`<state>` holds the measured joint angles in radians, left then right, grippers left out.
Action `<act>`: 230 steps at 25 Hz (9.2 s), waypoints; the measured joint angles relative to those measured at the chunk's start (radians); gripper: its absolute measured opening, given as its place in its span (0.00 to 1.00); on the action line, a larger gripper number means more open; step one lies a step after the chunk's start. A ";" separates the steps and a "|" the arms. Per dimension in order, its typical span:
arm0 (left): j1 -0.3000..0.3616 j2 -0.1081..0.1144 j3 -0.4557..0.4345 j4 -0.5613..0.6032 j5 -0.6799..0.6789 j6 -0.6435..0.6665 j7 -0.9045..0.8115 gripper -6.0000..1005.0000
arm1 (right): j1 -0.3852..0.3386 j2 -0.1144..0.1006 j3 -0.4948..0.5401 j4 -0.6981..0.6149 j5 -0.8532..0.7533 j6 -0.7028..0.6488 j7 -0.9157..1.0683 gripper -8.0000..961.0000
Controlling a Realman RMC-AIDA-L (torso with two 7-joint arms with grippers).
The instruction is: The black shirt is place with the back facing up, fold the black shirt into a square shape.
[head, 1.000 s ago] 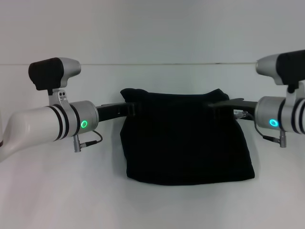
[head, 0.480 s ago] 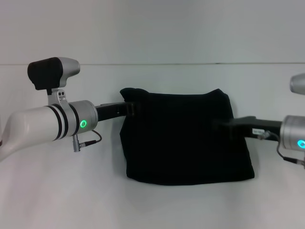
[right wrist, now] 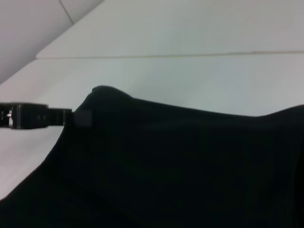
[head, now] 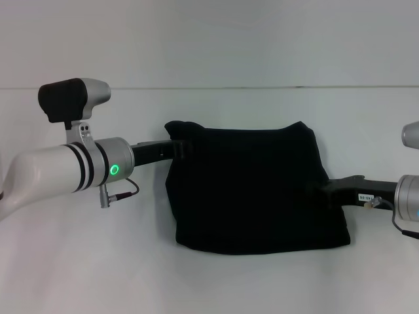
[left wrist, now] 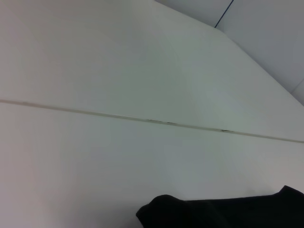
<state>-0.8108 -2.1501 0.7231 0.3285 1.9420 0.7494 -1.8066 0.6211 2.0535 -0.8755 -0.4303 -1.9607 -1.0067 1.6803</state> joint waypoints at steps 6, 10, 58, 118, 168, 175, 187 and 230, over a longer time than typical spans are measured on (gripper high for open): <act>-0.002 0.003 0.001 0.000 0.000 -0.001 0.000 0.14 | -0.010 0.003 0.018 -0.008 0.042 -0.059 -0.079 0.02; -0.005 0.010 0.001 0.000 0.000 0.004 -0.002 0.15 | -0.015 0.000 0.057 -0.028 0.090 -0.141 -0.116 0.03; 0.130 0.034 0.072 0.182 0.018 0.432 0.016 0.77 | 0.006 -0.009 0.203 -0.087 0.119 -0.201 -0.098 0.41; 0.243 -0.005 -0.114 0.184 -0.131 0.548 0.559 0.88 | 0.091 0.022 0.065 -0.077 0.117 -0.017 -0.124 0.31; 0.207 -0.012 -0.105 0.134 -0.133 0.452 0.466 0.88 | 0.211 0.044 -0.016 0.175 0.151 0.333 -0.298 0.01; 0.208 -0.011 -0.105 0.136 -0.133 0.455 0.464 0.88 | 0.185 0.037 -0.016 0.126 0.256 0.285 -0.321 0.01; 0.210 -0.013 -0.091 0.133 -0.133 0.456 0.464 0.88 | 0.208 0.038 -0.149 0.140 0.247 0.423 -0.132 0.01; 0.140 0.071 -0.058 0.350 0.192 0.765 0.262 0.89 | -0.009 -0.038 -0.176 -0.296 0.035 -0.234 0.099 0.48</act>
<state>-0.6713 -2.0792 0.6651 0.6782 2.1341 1.5140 -1.5446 0.6123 2.0158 -1.0515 -0.7265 -1.9255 -1.2408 1.7797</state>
